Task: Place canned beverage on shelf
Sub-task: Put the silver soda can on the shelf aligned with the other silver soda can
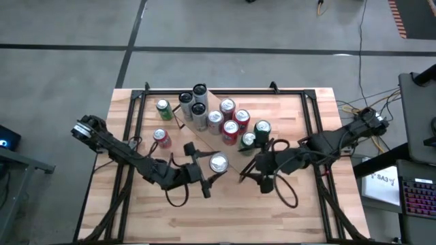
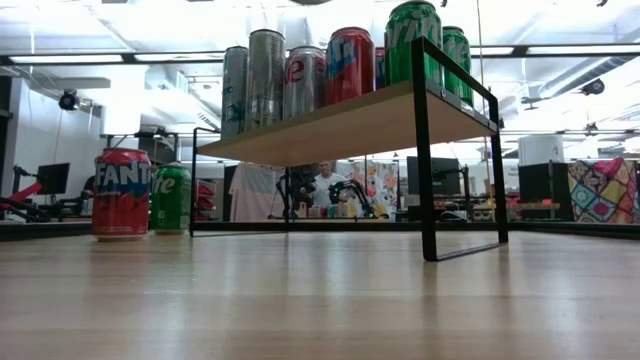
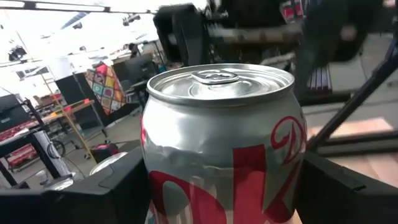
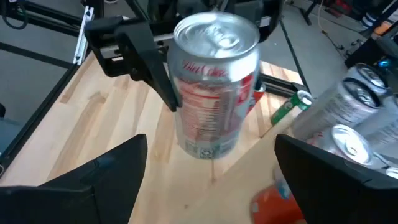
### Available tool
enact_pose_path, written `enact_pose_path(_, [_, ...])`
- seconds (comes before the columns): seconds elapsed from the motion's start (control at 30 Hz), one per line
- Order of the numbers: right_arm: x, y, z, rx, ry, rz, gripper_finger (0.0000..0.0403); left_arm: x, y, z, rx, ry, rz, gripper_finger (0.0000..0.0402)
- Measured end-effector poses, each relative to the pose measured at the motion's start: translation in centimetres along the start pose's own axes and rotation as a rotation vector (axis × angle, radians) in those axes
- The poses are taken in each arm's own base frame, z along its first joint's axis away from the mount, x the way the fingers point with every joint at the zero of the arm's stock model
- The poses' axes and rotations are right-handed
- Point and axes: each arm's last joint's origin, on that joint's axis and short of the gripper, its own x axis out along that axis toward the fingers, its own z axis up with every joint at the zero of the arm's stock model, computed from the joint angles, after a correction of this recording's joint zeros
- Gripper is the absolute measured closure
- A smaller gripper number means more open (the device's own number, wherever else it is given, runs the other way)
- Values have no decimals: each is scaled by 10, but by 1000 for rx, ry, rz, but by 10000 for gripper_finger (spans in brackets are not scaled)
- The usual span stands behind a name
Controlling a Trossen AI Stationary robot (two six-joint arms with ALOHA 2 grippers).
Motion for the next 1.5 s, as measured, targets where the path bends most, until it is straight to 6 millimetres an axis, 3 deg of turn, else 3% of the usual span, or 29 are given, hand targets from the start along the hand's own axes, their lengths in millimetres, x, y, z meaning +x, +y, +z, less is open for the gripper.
enact_pose_path(0.27, [-20,-11,1,-32,-18,-5,73,-10,17,-1,13,29,27,118])
enact_pose_path(0.5, [-28,-24,1,-32,-35,-32,74,-30,46,-24,-75,38,58,118])
enact_pose_path(0.73, [-23,-35,-9,-21,-13,-66,74,-43,63,-58,-168,35,98,118])
enact_pose_path(1.07, [-15,-44,-17,30,10,-105,74,-28,69,-80,-227,43,166,118])
enact_pose_path(1.5, [-7,-40,-31,61,61,-112,74,2,63,-86,-284,58,188,118])
